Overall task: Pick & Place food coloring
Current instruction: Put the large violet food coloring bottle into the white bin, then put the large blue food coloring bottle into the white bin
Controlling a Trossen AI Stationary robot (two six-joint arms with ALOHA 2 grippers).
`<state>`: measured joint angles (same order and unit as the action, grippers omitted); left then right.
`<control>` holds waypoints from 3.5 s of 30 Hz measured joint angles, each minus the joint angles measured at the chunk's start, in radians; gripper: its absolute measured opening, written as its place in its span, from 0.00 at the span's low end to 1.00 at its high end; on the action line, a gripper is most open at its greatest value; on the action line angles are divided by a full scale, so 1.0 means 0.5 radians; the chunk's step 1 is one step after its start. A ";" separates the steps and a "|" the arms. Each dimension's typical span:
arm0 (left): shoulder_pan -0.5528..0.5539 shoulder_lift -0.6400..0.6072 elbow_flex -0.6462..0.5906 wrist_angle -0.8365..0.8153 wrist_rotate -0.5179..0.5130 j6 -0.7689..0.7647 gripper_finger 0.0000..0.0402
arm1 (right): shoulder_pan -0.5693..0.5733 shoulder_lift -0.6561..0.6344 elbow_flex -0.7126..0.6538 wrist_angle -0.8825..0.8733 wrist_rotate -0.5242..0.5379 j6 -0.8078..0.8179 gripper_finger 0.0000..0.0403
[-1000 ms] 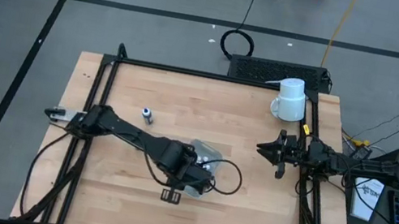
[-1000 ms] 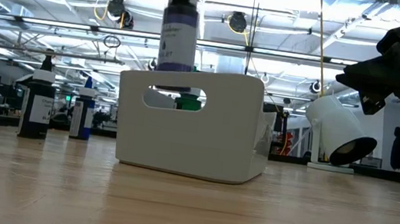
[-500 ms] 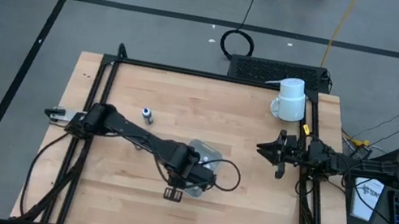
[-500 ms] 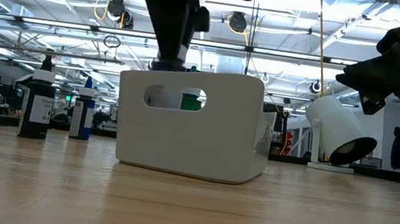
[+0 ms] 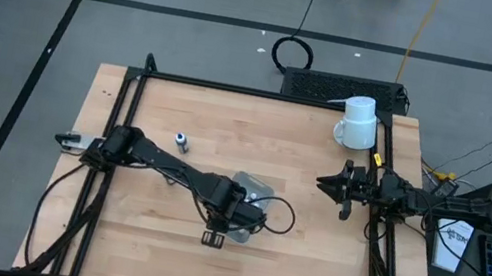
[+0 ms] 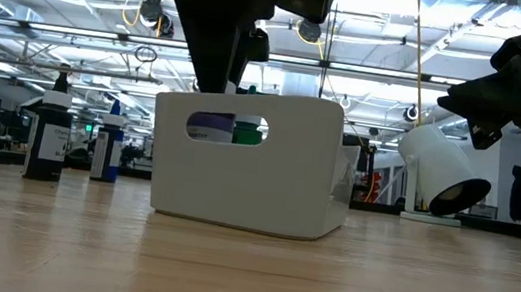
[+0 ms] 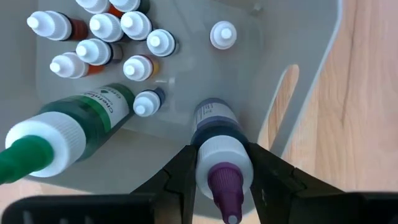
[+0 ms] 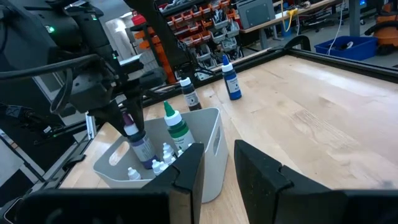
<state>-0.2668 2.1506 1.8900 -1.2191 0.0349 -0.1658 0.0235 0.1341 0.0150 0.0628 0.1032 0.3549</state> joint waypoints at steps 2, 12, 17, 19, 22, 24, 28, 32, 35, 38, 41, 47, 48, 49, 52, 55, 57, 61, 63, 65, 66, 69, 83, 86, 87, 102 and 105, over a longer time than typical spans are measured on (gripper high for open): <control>0.000 0.000 -0.001 0.004 -0.001 0.000 0.30 | -0.001 0.000 -0.001 0.000 0.000 -0.001 0.19; 0.000 0.002 -0.004 0.007 -0.011 -0.006 0.48 | -0.001 0.000 0.000 0.000 0.000 -0.001 0.19; 0.000 0.005 -0.005 0.010 -0.017 -0.026 0.60 | 0.000 0.000 0.000 -0.001 0.000 0.000 0.19; -0.001 0.005 -0.005 0.013 -0.017 -0.029 0.62 | -0.001 0.000 0.000 0.000 0.000 0.000 0.19; -0.001 0.007 -0.007 0.014 -0.027 -0.032 0.63 | -0.001 0.000 0.000 0.000 -0.001 -0.001 0.19; 0.001 0.007 -0.008 0.029 -0.030 -0.040 0.63 | 0.000 0.000 0.000 0.000 0.000 0.000 0.19; 0.001 -0.053 -0.007 0.046 -0.034 -0.040 0.63 | 0.000 0.000 -0.001 0.000 0.000 0.000 0.19; -0.005 -0.122 -0.004 0.095 -0.066 -0.053 0.63 | 0.000 -0.001 -0.001 0.000 0.000 0.000 0.19; -0.019 -0.190 -0.004 0.085 -0.115 -0.049 0.63 | 0.000 -0.001 0.000 0.001 0.000 -0.001 0.19; -0.019 -0.290 -0.003 0.026 -0.142 -0.049 0.64 | 0.000 -0.001 0.000 0.000 0.000 -0.001 0.19; -0.008 -0.422 -0.003 -0.126 -0.232 -0.153 0.64 | 0.000 0.000 0.000 0.000 0.000 0.000 0.19; 0.040 -0.729 -0.029 -0.484 -0.760 -0.428 0.64 | 0.000 0.000 0.000 0.000 0.000 0.000 0.19; 0.073 -0.778 -0.051 -0.494 -0.761 -0.456 0.64 | -0.001 0.000 0.000 0.000 0.000 0.000 0.19; 0.111 -0.832 -0.080 -0.490 -0.762 -0.487 0.64 | 0.000 -0.001 -0.001 0.000 0.000 0.000 0.19; 0.262 -0.976 -0.203 -0.486 -0.771 -0.547 0.64 | 0.000 -0.001 0.000 0.001 0.000 0.000 0.19; 0.448 -1.101 -0.369 -0.480 -0.711 -0.589 0.64 | 0.000 -0.001 0.000 0.000 0.000 0.000 0.19; 0.575 -1.169 -0.484 -0.472 -0.633 -0.628 0.64 | 0.000 -0.001 0.000 0.000 0.000 -0.001 0.19; 0.786 -1.199 -0.687 -0.451 -0.596 -0.708 0.64 | 0.000 0.000 0.000 0.000 0.000 -0.001 0.19; 0.876 -1.199 -0.781 -0.428 -0.572 -0.715 0.64 | 0.000 0.000 -0.001 0.000 0.000 -0.001 0.19; 0.962 -1.202 -0.886 -0.358 -0.498 -0.699 0.64 | 0.000 0.000 0.000 0.000 0.000 -0.001 0.19; 0.999 -1.202 -0.936 -0.309 -0.452 -0.674 0.64 | 0.000 -0.001 0.000 0.000 0.000 0.000 0.19; 1.081 -1.199 -1.054 -0.186 -0.369 -0.616 0.64 | 0.000 -0.001 0.000 0.001 -0.001 0.000 0.19; 1.263 -1.201 -1.411 0.055 -0.241 -0.513 0.64 | -0.001 -0.001 -0.001 0.000 0.000 -0.001 0.19; 1.264 -1.201 -1.461 0.088 -0.227 -0.513 0.64 | 0.000 0.000 -0.001 0.000 0.000 -0.001 0.19; 1.264 -1.201 -1.472 0.102 -0.221 -0.515 0.64 | -0.001 -0.001 0.000 0.000 0.000 -0.001 0.19; 1.264 -1.201 -1.575 0.155 -0.220 -0.540 0.64 | 0.000 -0.001 0.000 0.000 0.000 0.000 0.19; 1.264 -1.201 -1.595 0.184 -0.211 -0.537 0.64 | 0.000 0.000 0.000 0.000 -0.001 -0.001 0.19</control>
<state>0.3653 1.5501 1.0926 -1.1269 -0.0704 -0.4345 0.0235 0.1340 0.0150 0.0628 0.1028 0.3547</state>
